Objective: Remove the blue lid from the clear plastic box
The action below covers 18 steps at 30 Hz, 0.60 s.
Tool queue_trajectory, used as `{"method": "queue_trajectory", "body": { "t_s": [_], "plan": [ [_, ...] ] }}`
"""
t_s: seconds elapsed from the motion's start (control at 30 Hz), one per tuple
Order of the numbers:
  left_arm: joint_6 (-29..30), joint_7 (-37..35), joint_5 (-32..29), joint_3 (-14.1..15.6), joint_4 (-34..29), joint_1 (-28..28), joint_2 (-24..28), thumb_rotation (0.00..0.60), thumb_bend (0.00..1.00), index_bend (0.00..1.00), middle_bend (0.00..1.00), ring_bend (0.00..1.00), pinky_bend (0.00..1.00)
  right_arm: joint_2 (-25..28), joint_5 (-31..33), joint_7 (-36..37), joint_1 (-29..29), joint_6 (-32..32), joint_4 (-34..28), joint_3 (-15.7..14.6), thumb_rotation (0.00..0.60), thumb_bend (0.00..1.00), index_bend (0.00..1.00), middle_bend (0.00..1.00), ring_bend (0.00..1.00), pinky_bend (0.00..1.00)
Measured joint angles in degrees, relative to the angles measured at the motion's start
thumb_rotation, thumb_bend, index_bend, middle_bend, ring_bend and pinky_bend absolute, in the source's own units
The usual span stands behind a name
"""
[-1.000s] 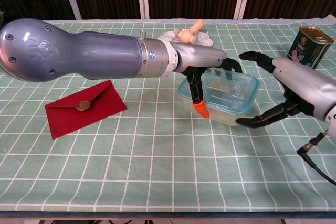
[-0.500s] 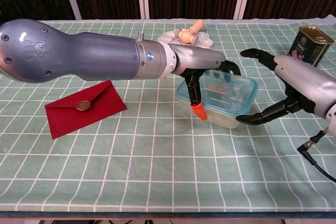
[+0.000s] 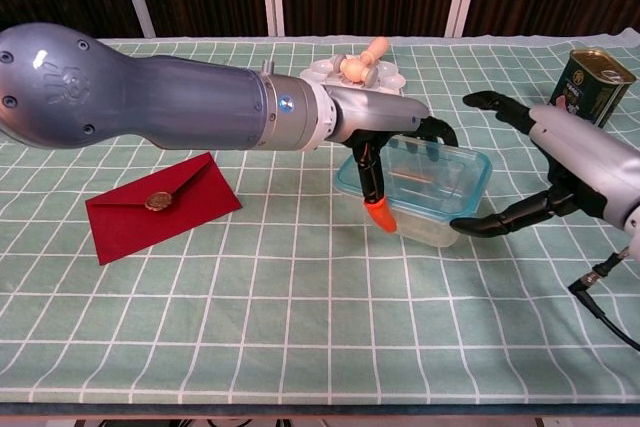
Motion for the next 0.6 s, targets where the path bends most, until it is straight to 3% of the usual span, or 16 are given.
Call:
{"method": "queue_trajectory", "body": {
  "t_s": [0.6],
  "plan": [
    [-0.32,0.72,-3.00,1.66,-0.95,-1.85,0.27,0.600,0.19,0.29,0.30,0.30,0.40,-2.19,-3.45,7.70,-0.46,2.18,4.05,0.70,0.600,0.23,0.00,0.00,0.00,0.00]
  ]
}}
